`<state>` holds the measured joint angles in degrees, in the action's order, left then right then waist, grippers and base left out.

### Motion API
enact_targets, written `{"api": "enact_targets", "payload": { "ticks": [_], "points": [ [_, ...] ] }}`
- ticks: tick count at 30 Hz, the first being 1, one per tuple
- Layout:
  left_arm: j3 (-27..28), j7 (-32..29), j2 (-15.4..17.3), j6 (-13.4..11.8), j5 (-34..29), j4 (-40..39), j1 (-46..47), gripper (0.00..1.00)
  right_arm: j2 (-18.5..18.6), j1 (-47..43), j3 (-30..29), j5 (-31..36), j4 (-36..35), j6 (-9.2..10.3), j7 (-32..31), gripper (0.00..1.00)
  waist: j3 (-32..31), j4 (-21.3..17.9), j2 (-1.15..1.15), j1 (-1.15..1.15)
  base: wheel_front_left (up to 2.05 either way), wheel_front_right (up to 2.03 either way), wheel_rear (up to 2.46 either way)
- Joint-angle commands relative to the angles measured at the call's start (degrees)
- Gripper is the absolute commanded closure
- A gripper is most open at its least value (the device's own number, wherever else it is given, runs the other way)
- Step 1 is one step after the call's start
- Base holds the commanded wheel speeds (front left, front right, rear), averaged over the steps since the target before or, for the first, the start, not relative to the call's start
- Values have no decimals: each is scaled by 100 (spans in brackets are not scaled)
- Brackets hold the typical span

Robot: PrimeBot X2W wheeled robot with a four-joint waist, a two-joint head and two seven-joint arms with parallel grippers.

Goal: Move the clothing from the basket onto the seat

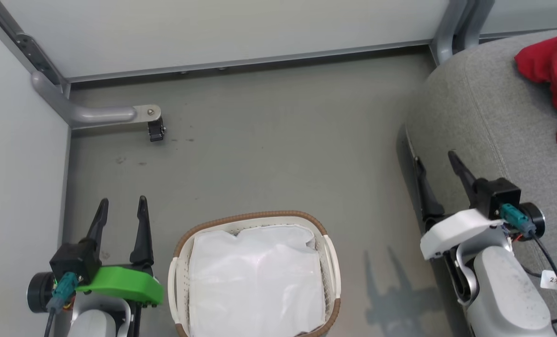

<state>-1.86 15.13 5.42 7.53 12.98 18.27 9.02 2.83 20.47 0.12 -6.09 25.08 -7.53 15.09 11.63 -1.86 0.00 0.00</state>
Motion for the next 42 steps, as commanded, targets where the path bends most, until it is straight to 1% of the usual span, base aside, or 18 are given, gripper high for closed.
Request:
{"api": "enact_targets", "payload": {
  "ticks": [1, 3, 4, 8, 16, 26, 27, 32, 42],
  "points": [
    [36, 2, -23, -9, -45, 10, -129, 0, 20, -140, 40, -60, -4, 8, 10, 0, -91, 70, 0, 0, 0, 0, 0],
    [66, 1, -39, -9, -60, 34, -199, 0, 24, -225, 75, -63, 7, 8, 10, 0, -154, 99, 0, 0, 0, 0, 0],
    [14, 1, -62, -9, 64, 65, -250, 0, 22, -270, 93, -79, 9, 8, 10, 0, -184, 107, 0, 0, 0, 0, 0],
    [-38, 1, -37, -10, 165, 127, -358, 0, 21, -434, 121, -150, 11, 8, 10, 0, -295, 138, 0, 0, 0, 0, 0],
    [80, 1, -60, -9, 218, 166, -653, 0, 20, -793, 118, -252, 42, 8, 11, 0, -569, 138, 0, 0, 0, 0, 0],
    [5, 1, -78, -9, 311, 174, -851, 0, 20, -1030, 108, -294, 81, 8, 11, 0, -741, 147, 0, 0, 0, 0, 0],
    [-8, 0, -79, 1, 280, 189, -790, 100, -3, -961, 113, -256, 80, 0, 0, 100, -739, 144, 0, 0, 0, 0, 0],
    [-23, -7, -123, 1, 307, 408, -803, 100, -55, -1071, 107, -275, 294, 0, -25, 100, -745, 146, 0, 0, 0, 0, 0],
    [92, -294, -139, 0, 1332, 291, -729, 100, -45, -1100, -15, -1392, 118, 1, -329, 100, -776, 149, 0, 0, 0, 0, 0]
  ]
}}
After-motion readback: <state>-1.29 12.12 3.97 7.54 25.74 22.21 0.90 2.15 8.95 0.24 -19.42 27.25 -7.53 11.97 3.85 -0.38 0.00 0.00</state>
